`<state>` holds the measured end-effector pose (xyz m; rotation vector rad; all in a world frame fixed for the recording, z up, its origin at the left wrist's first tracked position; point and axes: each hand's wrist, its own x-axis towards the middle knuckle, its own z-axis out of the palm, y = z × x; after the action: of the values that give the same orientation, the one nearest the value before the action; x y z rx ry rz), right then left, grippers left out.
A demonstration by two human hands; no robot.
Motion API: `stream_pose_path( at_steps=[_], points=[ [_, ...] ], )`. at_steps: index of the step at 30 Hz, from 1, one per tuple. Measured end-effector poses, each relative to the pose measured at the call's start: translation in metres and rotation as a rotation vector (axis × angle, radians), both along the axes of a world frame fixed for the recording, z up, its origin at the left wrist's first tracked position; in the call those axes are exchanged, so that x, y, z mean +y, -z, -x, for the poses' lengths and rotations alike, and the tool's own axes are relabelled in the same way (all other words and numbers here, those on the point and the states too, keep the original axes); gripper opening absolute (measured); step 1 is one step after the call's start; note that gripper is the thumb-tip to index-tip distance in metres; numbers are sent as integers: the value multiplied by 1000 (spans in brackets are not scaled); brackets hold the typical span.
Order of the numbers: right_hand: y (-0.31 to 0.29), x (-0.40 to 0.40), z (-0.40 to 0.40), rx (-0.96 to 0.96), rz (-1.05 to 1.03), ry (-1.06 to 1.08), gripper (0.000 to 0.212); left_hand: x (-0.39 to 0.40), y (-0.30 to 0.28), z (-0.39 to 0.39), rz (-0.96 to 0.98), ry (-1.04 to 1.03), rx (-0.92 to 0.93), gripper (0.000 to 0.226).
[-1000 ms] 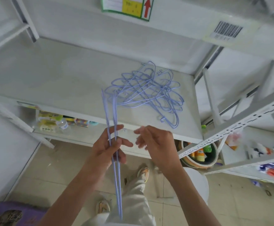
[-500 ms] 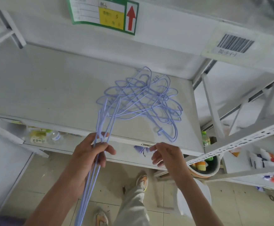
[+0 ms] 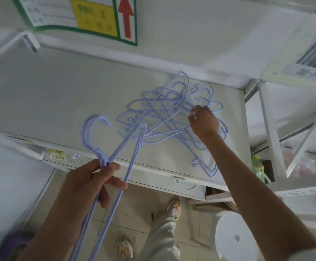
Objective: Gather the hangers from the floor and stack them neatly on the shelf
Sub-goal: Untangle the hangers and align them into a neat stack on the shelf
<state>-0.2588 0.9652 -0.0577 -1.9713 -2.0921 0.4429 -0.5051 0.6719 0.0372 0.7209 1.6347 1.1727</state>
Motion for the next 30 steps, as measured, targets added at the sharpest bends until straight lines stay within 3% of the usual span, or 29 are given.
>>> stream_pose_path(
  at_steps=[4, 8, 14, 17, 21, 26, 30],
  points=[
    [21, 35, 12, -362, 4, -93, 34, 2, -14, 5, -51, -81, 36, 29],
    [14, 30, 25, -478, -196, -148, 23, -11, -25, 7, -116, -128, 25, 33],
    [-47, -25, 31, -352, -423, -226, 30, -40, -49, 31, -217, -95, -67, 25],
    [-84, -69, 37, -320, -664, -230, 46, -54, -66, 46, -208, -56, -103, 36],
    [-132, -118, 34, -389, -947, -307, 48, -69, -86, 70, -189, 21, -86, 20],
    [-169, -160, 34, -244, -1000, -393, 45, -94, -93, 110, -256, 12, -175, 31],
    [-165, -192, 62, 43, -1007, -580, 51, -105, -71, 120, -233, -47, -131, 33]
  ],
)
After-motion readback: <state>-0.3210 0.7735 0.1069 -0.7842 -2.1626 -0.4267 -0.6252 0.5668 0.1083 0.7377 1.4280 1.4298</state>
